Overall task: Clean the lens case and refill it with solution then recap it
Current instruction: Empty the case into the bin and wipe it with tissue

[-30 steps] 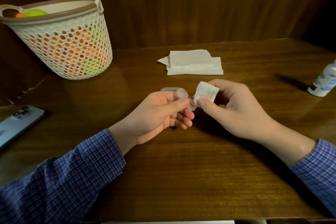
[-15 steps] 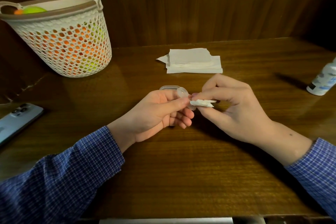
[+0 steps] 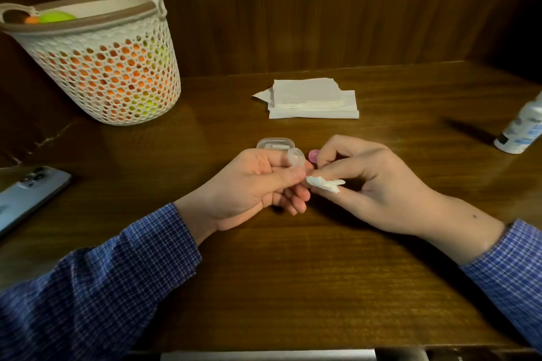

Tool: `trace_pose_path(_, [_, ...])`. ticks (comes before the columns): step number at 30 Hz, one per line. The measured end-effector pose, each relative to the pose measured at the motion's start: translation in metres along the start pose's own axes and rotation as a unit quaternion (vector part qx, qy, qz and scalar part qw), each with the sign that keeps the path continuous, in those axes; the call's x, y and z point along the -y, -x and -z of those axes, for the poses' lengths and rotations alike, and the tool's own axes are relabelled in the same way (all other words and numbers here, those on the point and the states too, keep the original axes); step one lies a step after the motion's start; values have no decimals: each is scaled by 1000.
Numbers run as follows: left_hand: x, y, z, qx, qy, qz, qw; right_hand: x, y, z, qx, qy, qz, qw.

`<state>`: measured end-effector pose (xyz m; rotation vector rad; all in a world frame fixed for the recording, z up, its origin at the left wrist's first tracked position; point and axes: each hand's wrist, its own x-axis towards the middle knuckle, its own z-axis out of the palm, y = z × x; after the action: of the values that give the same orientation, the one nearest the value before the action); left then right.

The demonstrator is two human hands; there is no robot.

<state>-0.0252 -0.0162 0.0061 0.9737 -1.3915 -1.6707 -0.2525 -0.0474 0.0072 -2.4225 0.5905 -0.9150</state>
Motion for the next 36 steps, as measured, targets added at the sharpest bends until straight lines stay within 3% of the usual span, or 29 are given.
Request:
trace_pose_path(10, [3, 2, -4, -23, -58, -34, 997, 6, -5, 3, 32, -26, -77, 996])
trace_pose_path(13, [0, 1, -4, -3, -61, -26, 998, 4, -6, 17, 74, -138, -125, 980])
trace_pose_path(15, [-3, 0, -2, 0, -40, -24, 999, 3, -7, 23, 32, -249, -175, 952])
trace_pose_path(17, [-4, -1, 1, -4, -16, -18, 1000, 1, -8, 24, -27, -283, -200, 938])
trace_pose_path(21, [-2, -3, 3, 9, 1, -6, 1000, 1, -6, 17, -78, -116, -98, 985])
trace_pose_path(25, [-1, -5, 3, 5, 1, 4, 1000, 0, -2, 7, -63, 13, 15, 998])
trace_pose_path(30, [-1, -4, 1, 0, 4, 2, 1000, -3, 1, -1, -57, 35, 28, 997])
trace_pose_path(36, [1, -1, -1, -5, -38, -14, 999, 0, 1, 1, 14, 5, -13, 1000])
